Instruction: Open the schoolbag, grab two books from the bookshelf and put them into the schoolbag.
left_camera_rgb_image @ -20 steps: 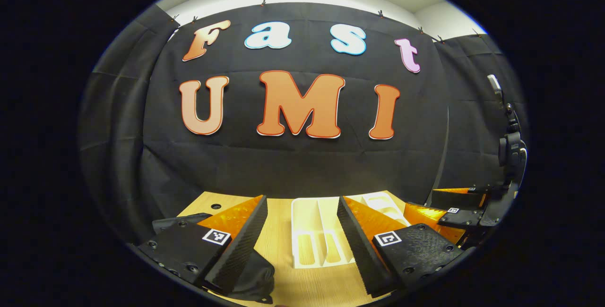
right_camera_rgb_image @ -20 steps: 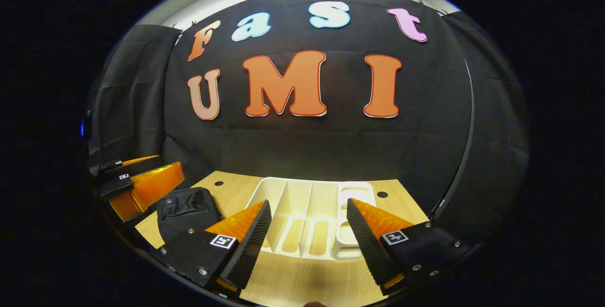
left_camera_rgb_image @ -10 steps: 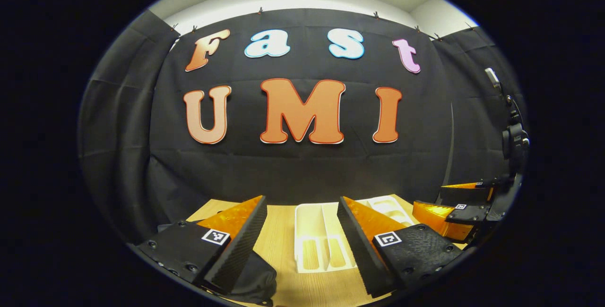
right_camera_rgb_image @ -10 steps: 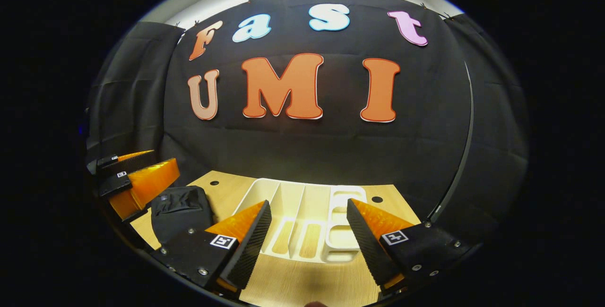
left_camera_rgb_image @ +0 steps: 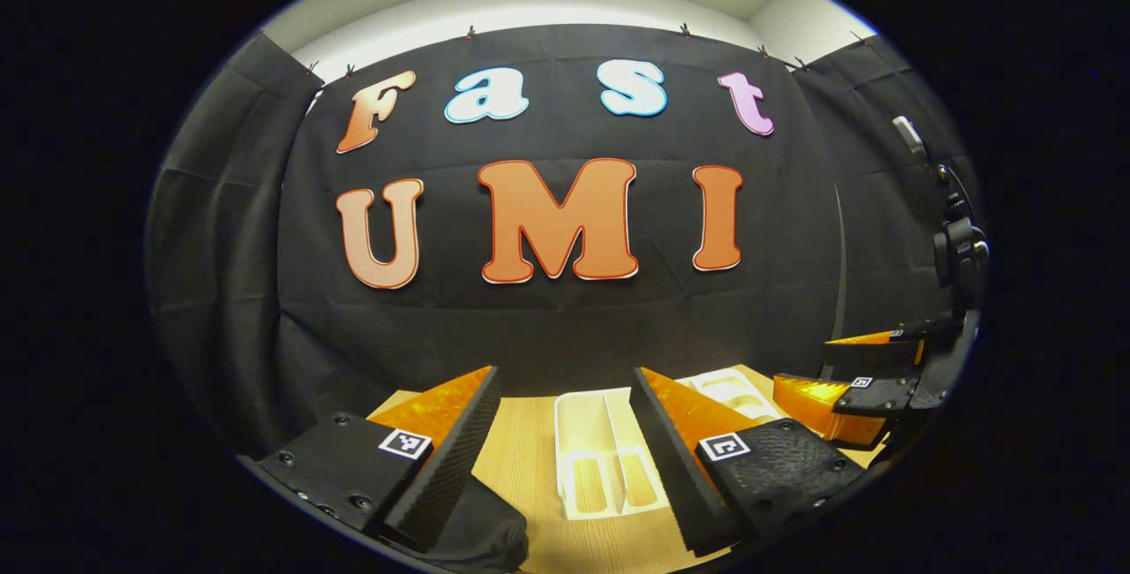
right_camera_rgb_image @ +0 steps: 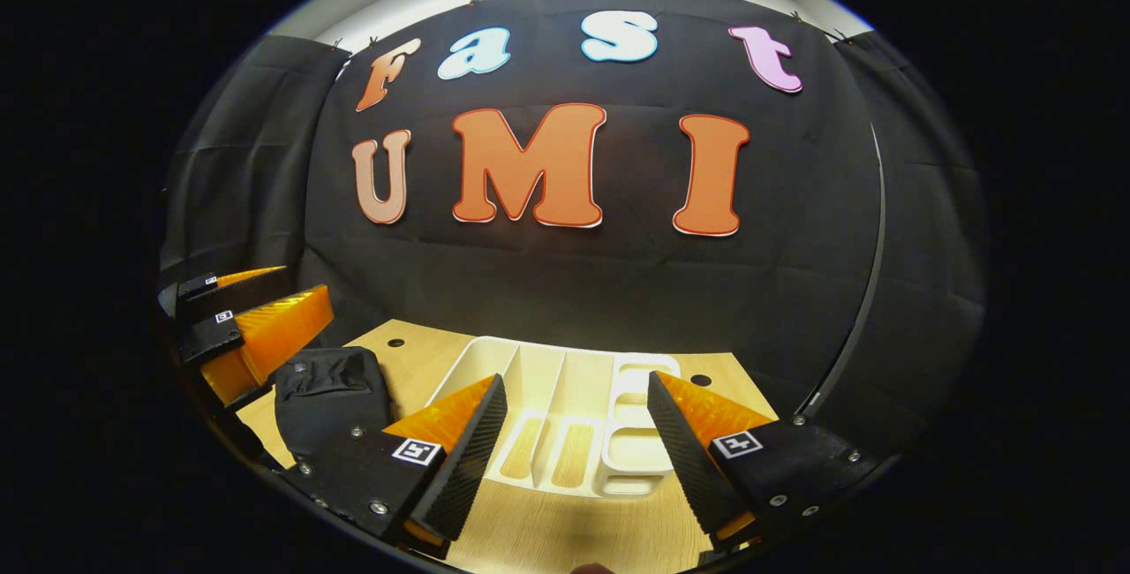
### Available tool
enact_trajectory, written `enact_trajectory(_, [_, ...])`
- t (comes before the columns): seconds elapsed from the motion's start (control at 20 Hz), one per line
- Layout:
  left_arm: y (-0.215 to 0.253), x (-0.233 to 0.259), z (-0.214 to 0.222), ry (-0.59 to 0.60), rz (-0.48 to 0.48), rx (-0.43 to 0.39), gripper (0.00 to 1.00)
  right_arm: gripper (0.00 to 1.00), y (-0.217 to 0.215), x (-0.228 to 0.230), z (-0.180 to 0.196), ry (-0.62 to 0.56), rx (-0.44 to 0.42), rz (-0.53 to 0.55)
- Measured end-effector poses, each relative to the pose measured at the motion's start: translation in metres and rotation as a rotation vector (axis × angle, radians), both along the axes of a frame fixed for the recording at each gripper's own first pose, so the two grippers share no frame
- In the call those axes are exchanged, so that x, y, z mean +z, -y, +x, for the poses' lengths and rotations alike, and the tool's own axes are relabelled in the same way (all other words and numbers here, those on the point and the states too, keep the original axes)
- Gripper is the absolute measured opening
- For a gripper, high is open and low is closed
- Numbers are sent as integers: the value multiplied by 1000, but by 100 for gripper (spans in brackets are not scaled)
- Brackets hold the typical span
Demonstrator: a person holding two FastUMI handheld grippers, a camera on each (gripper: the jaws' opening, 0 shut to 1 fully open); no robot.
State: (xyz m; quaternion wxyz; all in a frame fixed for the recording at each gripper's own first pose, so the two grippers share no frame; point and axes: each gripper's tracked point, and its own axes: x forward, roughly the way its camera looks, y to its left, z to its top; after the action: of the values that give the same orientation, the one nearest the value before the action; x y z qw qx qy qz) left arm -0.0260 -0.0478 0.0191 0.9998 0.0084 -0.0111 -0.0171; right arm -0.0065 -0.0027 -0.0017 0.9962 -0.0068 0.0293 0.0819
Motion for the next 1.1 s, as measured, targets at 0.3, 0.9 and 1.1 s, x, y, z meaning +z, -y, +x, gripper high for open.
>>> enact_trajectory(0.3, [-3,-1,5,-8,-37,-17,94,96,-7,5,3,25,3,-18])
enact_trajectory(0.9, [-2,9,7,21,-45,-31,94,96,-12,5,5,32,0,-28])
enact_trajectory(1.1, [5,11,7,28,-47,-42,94,95,-6,7,7,51,-20,-34])
